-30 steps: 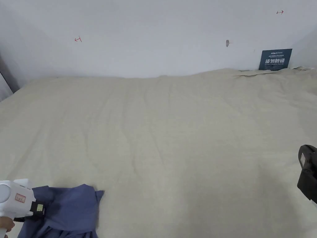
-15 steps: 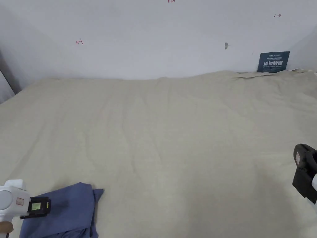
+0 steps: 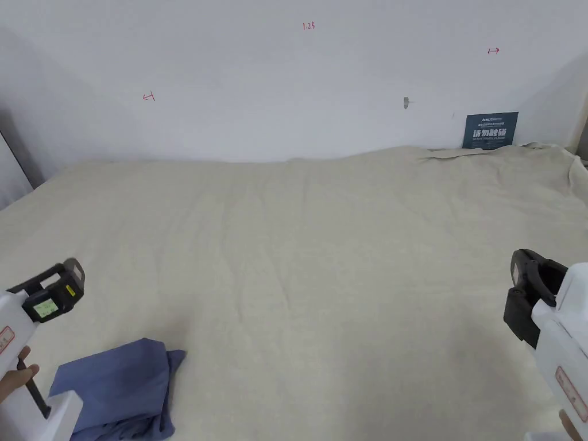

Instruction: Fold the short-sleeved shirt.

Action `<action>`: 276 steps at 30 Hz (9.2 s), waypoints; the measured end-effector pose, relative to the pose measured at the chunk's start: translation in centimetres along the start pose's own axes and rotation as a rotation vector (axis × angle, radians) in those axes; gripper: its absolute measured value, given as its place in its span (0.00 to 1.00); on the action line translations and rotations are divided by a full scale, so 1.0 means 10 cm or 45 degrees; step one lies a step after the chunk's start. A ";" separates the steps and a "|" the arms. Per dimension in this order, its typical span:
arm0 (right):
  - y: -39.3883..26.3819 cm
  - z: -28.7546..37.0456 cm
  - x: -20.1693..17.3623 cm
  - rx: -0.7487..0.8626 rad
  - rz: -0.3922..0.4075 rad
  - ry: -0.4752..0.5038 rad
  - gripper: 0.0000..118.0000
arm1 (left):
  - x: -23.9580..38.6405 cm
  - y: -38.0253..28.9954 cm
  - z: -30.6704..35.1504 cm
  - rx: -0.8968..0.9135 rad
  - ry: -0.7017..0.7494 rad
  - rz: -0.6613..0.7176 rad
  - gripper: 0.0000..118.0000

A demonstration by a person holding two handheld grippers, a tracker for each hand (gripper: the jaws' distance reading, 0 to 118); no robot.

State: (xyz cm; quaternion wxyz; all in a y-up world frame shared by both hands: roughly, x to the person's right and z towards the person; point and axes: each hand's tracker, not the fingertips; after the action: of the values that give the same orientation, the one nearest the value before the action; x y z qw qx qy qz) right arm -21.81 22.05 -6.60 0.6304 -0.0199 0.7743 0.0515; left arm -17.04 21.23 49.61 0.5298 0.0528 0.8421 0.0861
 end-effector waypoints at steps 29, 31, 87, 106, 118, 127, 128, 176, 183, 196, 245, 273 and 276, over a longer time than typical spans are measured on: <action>-0.17 0.26 0.20 0.058 0.034 -0.097 0.01 | 1.94 -0.75 0.97 0.216 -0.306 -0.172 0.61; -0.18 0.26 0.20 0.059 0.029 -0.102 0.01 | 1.95 -0.82 0.97 0.179 -0.349 -0.136 0.38; -0.20 0.24 0.12 0.055 0.053 -0.103 0.01 | 2.19 -1.02 0.94 0.103 -0.342 -0.339 0.00; -0.20 0.25 0.17 0.053 0.009 -0.120 0.91 | 2.06 -0.99 0.89 0.071 -0.310 -0.283 1.00; -0.18 0.28 0.16 0.061 0.010 -0.125 0.92 | 2.06 -0.97 0.91 0.095 -0.322 -0.288 1.00; -0.16 0.29 0.16 0.068 0.006 -0.128 0.92 | 2.05 -0.95 0.91 0.100 -0.315 -0.288 1.00; -0.16 0.29 0.16 0.067 0.006 -0.128 0.92 | 2.05 -0.95 0.91 0.100 -0.314 -0.289 1.00; -0.15 0.27 0.13 0.086 0.002 -0.140 0.92 | 2.03 -0.90 0.89 0.113 -0.299 -0.297 1.00; -0.16 0.27 0.12 0.084 -0.011 -0.135 0.92 | 2.01 -0.89 0.89 0.113 -0.292 -0.290 1.00; -0.15 0.27 0.12 0.090 0.006 -0.137 0.92 | 1.98 -0.90 0.89 0.110 -0.278 -0.285 1.00; -0.15 0.30 0.10 0.092 0.022 -0.128 0.92 | 1.98 -0.90 0.90 0.115 -0.285 -0.292 1.00; 0.01 0.22 0.08 -0.314 -0.316 -0.246 0.92 | 1.99 -0.90 0.93 0.107 -0.299 -0.293 1.00; 0.08 0.17 0.03 -0.472 -0.326 -0.338 0.92 | 1.98 -0.89 0.92 0.105 -0.303 -0.292 1.00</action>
State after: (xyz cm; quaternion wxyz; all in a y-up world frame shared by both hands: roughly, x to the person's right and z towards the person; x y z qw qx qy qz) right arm -20.27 23.02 -7.22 0.7135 -0.2259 0.6533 0.1145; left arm -17.29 16.86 26.41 0.6295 -0.0122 0.7767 -0.0164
